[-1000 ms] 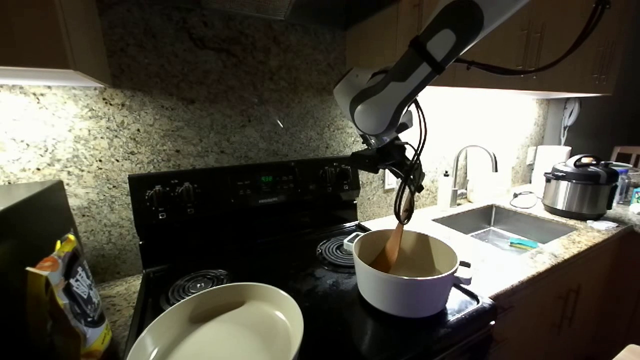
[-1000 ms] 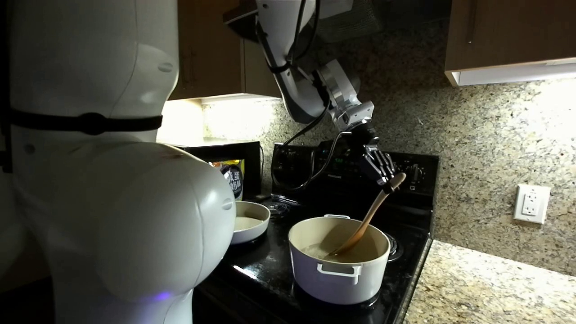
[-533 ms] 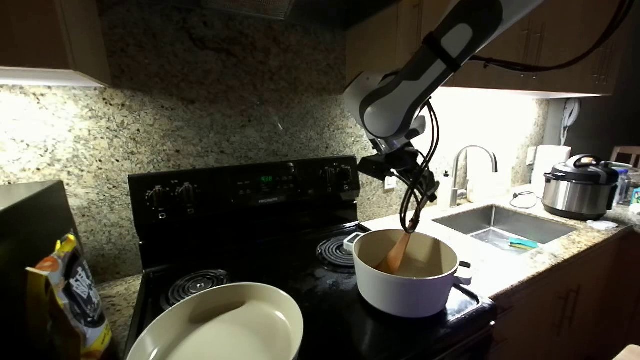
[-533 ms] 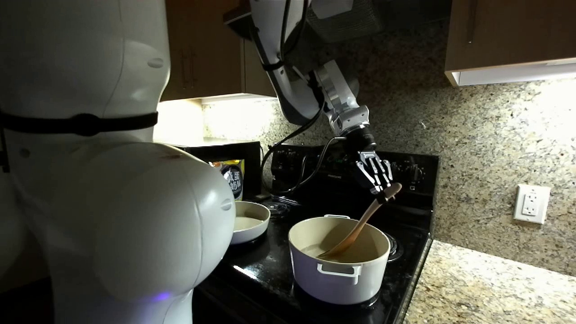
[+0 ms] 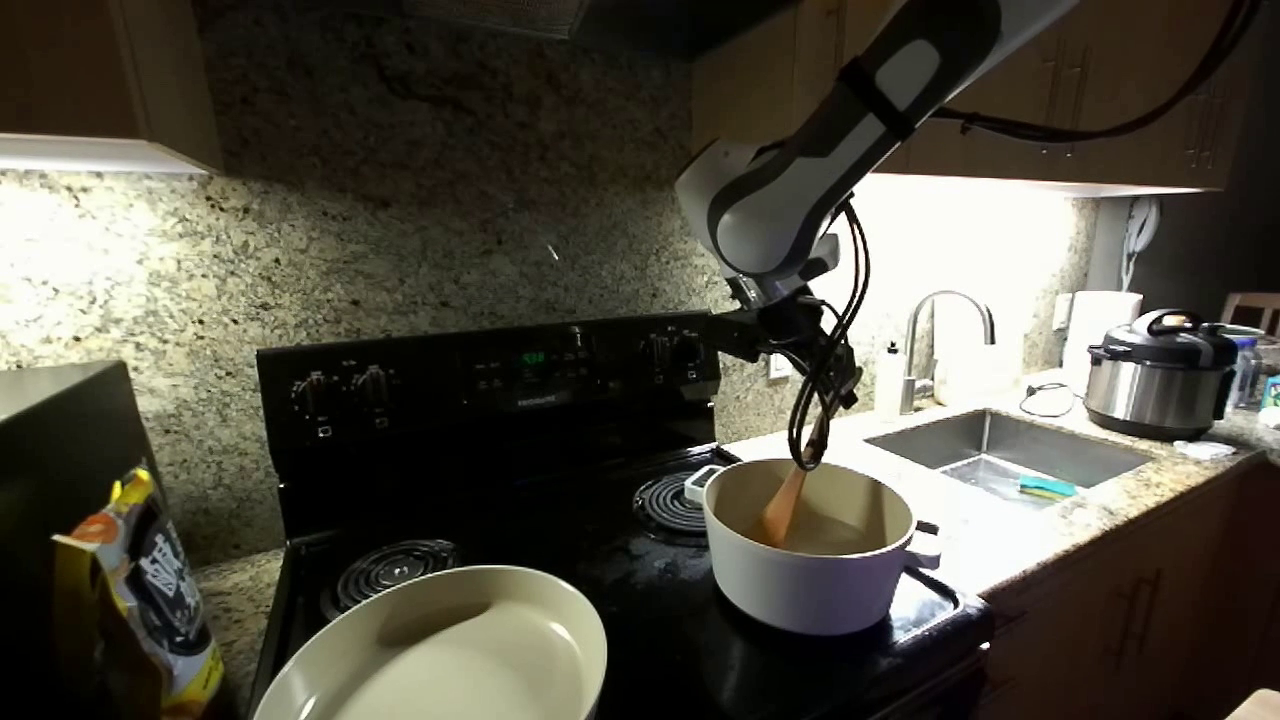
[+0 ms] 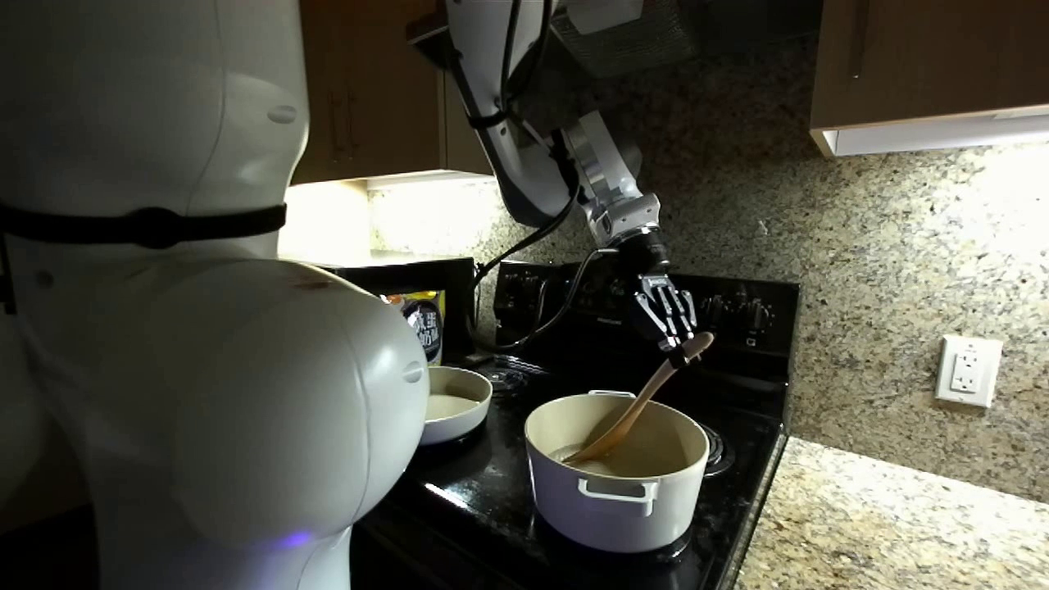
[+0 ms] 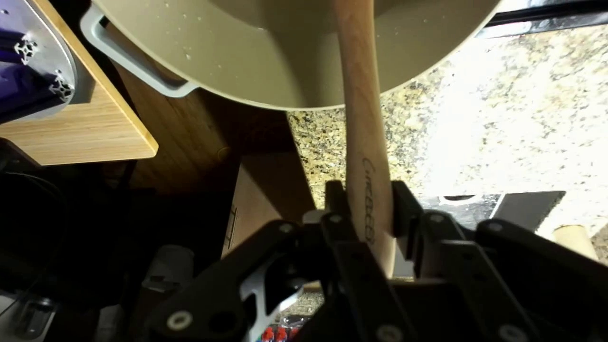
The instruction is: Use the wooden spatula to stir the liquid in the white pot
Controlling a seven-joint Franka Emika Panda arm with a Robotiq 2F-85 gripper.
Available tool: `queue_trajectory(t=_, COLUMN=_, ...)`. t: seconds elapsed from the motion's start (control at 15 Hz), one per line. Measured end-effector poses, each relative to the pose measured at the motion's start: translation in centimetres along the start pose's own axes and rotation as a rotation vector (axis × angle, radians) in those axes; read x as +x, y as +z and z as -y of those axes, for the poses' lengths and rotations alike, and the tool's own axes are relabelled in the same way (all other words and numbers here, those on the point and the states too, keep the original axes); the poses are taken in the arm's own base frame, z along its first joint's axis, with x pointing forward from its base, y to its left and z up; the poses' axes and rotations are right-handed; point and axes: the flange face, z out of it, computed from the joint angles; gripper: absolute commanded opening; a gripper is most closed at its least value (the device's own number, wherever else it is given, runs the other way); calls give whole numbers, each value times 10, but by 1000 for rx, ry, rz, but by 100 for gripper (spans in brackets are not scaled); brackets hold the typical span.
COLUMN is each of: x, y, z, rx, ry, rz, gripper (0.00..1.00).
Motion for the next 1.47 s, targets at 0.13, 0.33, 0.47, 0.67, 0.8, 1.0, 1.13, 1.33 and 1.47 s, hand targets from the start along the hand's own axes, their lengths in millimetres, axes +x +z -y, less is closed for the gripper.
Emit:
queue_trajectory(t=0.13, x=2, y=-4, z=3, rx=12, ry=-4, rz=6, gripper=9)
queue_trajectory(t=0.33, x=10, y=-1, z=5, rx=10, ry=13, rz=11, gripper=9)
queue_trajectory(t=0.47, x=23, y=5, z=7, rx=-2, ry=38, rz=12, gripper=9)
queue_trajectory(t=0.67, x=43, y=18, z=9, rx=-28, ry=78, rz=13, gripper=9)
queue_trajectory(t=0.8, x=51, y=28, z=8, rx=-48, ry=92, rz=13, gripper=9)
queue_trajectory(t=1.0, x=48, y=38, z=7, rx=-57, ry=87, rz=16, gripper=10)
queue_trajectory(t=1.13, x=41, y=43, z=10, rx=-45, ry=76, rz=27, gripper=9)
queue_trajectory(t=1.33, x=31, y=54, z=17, rx=-20, ry=43, rz=52, gripper=10)
queue_trajectory(t=1.47, x=29, y=64, z=24, rx=4, ry=8, rz=76, gripper=10)
